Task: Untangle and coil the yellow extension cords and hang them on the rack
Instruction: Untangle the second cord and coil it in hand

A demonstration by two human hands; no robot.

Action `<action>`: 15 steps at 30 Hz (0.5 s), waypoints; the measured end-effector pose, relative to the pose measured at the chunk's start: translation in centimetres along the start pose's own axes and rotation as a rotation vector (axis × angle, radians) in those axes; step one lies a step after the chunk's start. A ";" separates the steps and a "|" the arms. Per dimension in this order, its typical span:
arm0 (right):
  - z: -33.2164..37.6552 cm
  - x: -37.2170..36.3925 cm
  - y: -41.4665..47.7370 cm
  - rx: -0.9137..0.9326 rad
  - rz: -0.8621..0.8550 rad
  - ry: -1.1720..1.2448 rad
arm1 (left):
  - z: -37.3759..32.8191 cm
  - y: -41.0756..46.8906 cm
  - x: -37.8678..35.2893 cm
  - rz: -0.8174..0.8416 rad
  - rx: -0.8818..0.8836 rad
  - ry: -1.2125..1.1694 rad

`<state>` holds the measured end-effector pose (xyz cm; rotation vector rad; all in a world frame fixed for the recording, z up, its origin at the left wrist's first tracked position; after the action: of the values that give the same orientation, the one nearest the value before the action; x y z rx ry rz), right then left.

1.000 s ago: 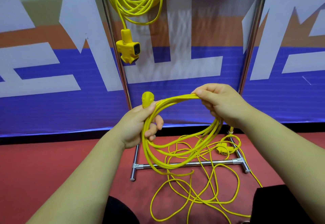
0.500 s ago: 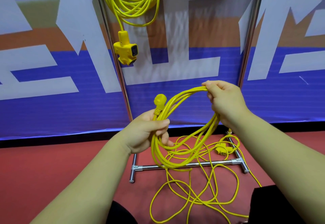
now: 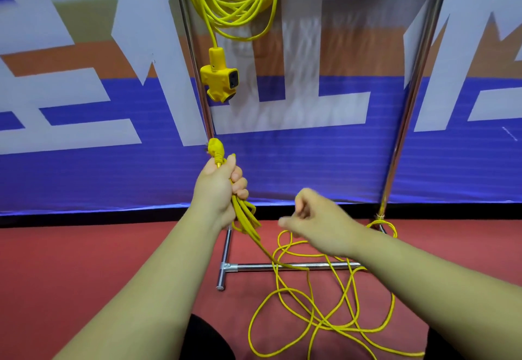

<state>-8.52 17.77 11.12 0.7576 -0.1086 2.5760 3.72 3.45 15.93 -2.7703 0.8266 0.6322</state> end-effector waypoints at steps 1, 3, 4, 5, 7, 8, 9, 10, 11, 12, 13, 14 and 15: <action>-0.3 -1.3 -0.3 -0.004 0.099 0.007 | -0.2 0.1 0.2 -0.008 0.005 -0.038; -1.3 -3.4 -0.7 -0.007 0.199 -0.019 | -0.5 0.1 0.5 0.015 0.028 -0.121; -1.8 -4.1 -0.7 -0.009 0.216 -0.038 | -0.6 0.1 0.6 0.042 0.040 -0.161; -2.2 -4.7 -0.6 -0.006 0.230 -0.040 | -0.8 0.1 0.6 0.074 0.053 -0.199; -2.6 -5.7 -0.4 -0.013 0.265 0.056 | -1.0 0.1 0.9 0.129 0.085 -0.248; -3.0 -6.2 -0.1 -0.024 0.288 0.126 | -1.2 0.2 1.0 0.148 0.092 -0.269; -3.3 -6.6 0.0 -0.042 0.314 0.169 | -1.5 0.2 1.2 0.167 0.096 -0.291; -3.6 -6.9 0.2 -0.063 0.340 0.172 | -1.8 0.2 1.3 0.179 0.096 -0.308; -3.7 -7.0 0.2 -0.081 0.365 0.170 | -2.1 0.2 1.6 0.181 0.095 -0.319; -3.8 -7.2 0.2 -0.097 0.387 0.185 | -2.3 0.2 1.8 0.177 0.094 -0.325; -4.0 -7.3 0.1 -0.111 0.403 0.212 | -2.6 0.2 2.1 0.176 0.092 -0.335; -4.2 -7.5 0.1 -0.126 0.420 0.246 | -2.8 0.1 2.3 0.173 0.092 -0.346; -4.3 -7.7 0.0 -0.141 0.441 0.276 | -2.9 0.1 2.5 0.170 0.095 -0.362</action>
<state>-4.89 15.57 3.34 0.3473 -0.4056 3.0184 6.60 1.31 17.41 -2.4123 0.9821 1.0556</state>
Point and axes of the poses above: each hand's wrist, its own y-axis towards the middle knuckle, its own x-axis out of the back of the hand, z = x × y, the point moved 4 cm from there along y, towards the middle knuckle, and after that the axes turned 1 degree about -z, right-handed, at the moved point
